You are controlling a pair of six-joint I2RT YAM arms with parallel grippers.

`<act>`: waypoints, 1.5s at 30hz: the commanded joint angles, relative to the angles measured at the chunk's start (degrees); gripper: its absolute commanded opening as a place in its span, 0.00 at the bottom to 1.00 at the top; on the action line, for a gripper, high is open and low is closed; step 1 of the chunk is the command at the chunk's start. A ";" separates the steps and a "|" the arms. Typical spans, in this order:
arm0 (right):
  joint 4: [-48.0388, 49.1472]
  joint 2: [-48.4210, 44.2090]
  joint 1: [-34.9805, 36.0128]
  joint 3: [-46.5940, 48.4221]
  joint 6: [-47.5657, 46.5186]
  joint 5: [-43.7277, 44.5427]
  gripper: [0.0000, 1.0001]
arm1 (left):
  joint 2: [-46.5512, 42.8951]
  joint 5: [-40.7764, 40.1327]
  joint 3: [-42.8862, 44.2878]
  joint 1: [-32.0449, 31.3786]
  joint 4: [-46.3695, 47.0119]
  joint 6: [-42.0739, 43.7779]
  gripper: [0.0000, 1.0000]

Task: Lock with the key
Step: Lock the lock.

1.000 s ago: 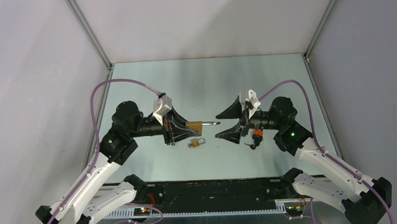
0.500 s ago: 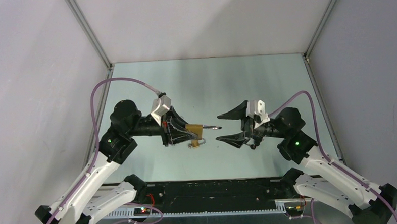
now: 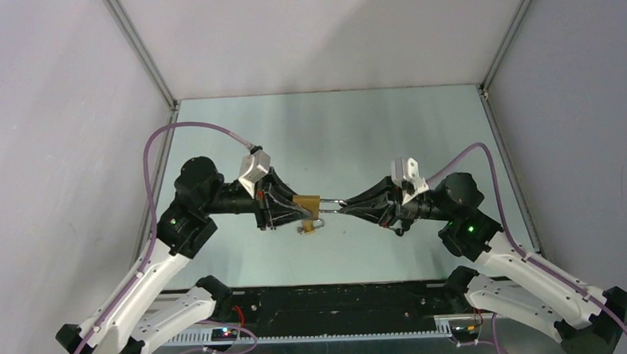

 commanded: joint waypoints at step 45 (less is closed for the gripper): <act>7.55 15.79 15.65 7.83 13.27 2.40 0.00 | 6.78 -12.61 1.43 -7.09 20.33 -3.43 0.00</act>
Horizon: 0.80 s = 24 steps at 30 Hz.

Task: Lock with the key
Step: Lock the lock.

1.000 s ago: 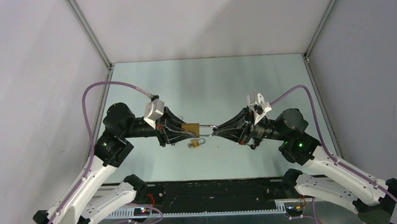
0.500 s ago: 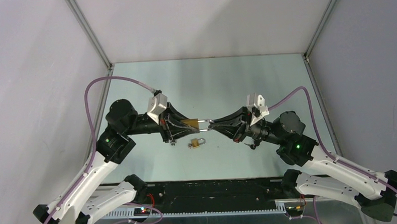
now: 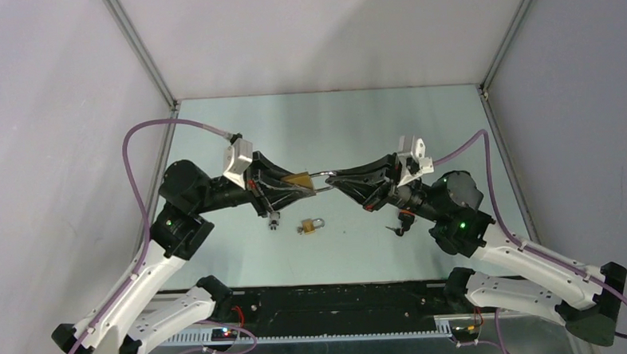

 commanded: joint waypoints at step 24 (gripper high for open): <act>5.08 19.92 3.15 -7.91 8.56 -23.12 0.00 | 10.47 -1.48 4.22 -4.85 15.91 -4.05 0.00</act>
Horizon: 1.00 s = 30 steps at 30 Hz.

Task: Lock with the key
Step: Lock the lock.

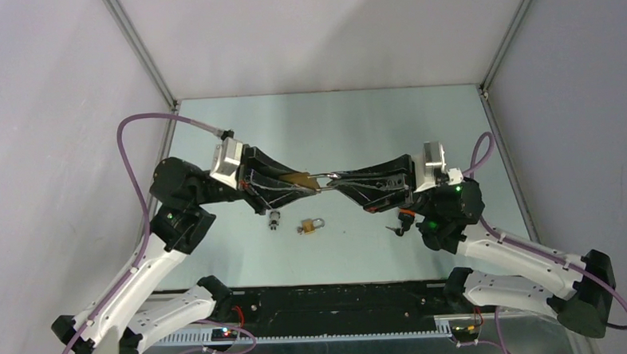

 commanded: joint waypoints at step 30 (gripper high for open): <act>-30.91 -11.24 -15.50 -10.54 14.63 9.75 0.57 | 1.62 -21.58 -14.58 6.47 6.51 -13.63 0.00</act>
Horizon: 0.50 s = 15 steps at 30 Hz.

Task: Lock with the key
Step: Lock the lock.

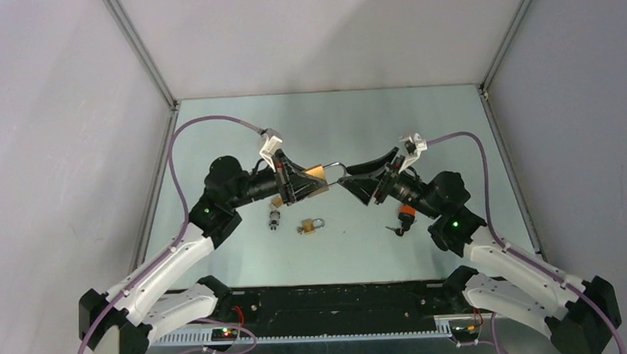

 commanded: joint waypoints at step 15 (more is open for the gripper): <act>1.46 -5.20 3.46 -3.24 27.21 23.39 0.85 | -6.63 -17.81 2.80 2.75 2.26 -33.22 0.00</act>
